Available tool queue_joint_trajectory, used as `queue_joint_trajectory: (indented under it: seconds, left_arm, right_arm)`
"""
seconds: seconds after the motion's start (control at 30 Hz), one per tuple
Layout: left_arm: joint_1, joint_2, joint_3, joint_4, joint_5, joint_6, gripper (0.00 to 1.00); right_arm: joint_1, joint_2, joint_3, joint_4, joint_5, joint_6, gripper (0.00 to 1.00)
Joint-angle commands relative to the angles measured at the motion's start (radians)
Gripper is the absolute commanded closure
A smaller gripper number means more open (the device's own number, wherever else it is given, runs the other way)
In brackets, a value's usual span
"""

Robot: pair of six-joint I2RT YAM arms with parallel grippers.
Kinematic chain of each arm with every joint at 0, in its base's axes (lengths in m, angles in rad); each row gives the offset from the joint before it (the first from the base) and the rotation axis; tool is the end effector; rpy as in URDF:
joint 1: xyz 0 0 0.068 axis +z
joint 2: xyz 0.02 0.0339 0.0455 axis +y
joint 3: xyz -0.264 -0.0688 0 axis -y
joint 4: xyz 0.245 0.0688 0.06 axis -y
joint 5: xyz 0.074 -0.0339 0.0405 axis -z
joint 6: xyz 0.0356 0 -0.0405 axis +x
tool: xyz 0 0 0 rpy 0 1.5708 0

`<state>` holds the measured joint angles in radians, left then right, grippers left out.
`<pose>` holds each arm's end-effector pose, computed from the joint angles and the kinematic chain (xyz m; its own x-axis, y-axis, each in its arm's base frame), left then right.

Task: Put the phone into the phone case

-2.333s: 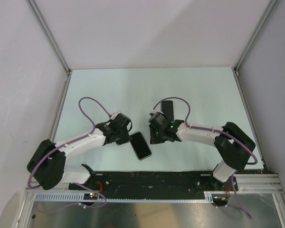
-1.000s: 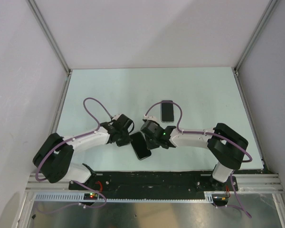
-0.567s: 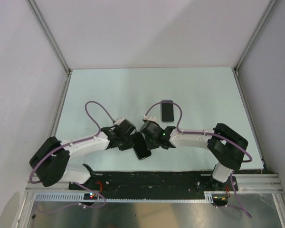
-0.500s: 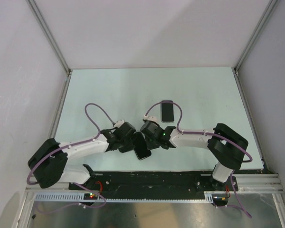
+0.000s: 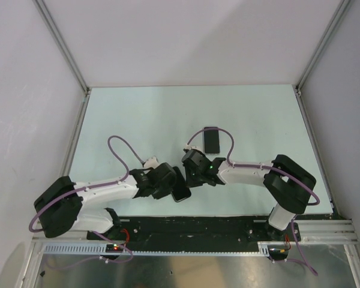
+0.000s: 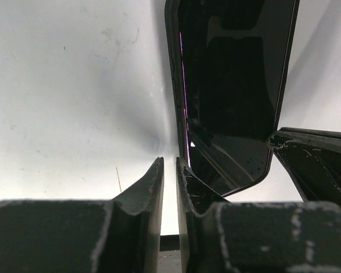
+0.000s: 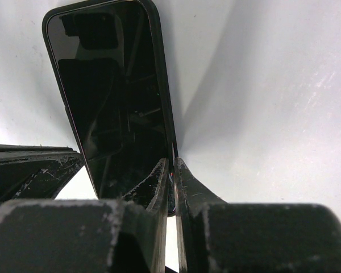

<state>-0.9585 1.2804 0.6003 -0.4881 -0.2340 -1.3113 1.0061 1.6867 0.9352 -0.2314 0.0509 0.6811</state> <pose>0.1304 -0.1714 0.1591 -0.8546 -0.4190 -0.3067 -0.3202 0.8902 -0.3240 0.1788 0.2789 0.1611 -0.8677 -0.1946 -0.4575 -0.3633 0.8763 0.3163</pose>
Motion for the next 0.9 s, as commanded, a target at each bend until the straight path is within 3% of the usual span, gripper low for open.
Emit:
queue_joint_trajectory:
  seconds: [0.0,0.47,0.87]
  left_arm:
    - [-0.025,-0.02,0.017,0.073,0.015,-0.039,0.81]
    - [-0.073,0.006,0.058,0.104,0.047,0.027,0.76]
    - [-0.082,-0.085,0.029,0.103,0.025,0.022,0.69]
  right_arm:
    - [0.006,0.029,-0.035,-0.021,-0.075,0.009,0.89]
    - [0.001,0.042,-0.029,-0.013,-0.09,0.01,0.89]
    - [0.0,0.042,-0.02,-0.02,-0.086,0.012,0.89]
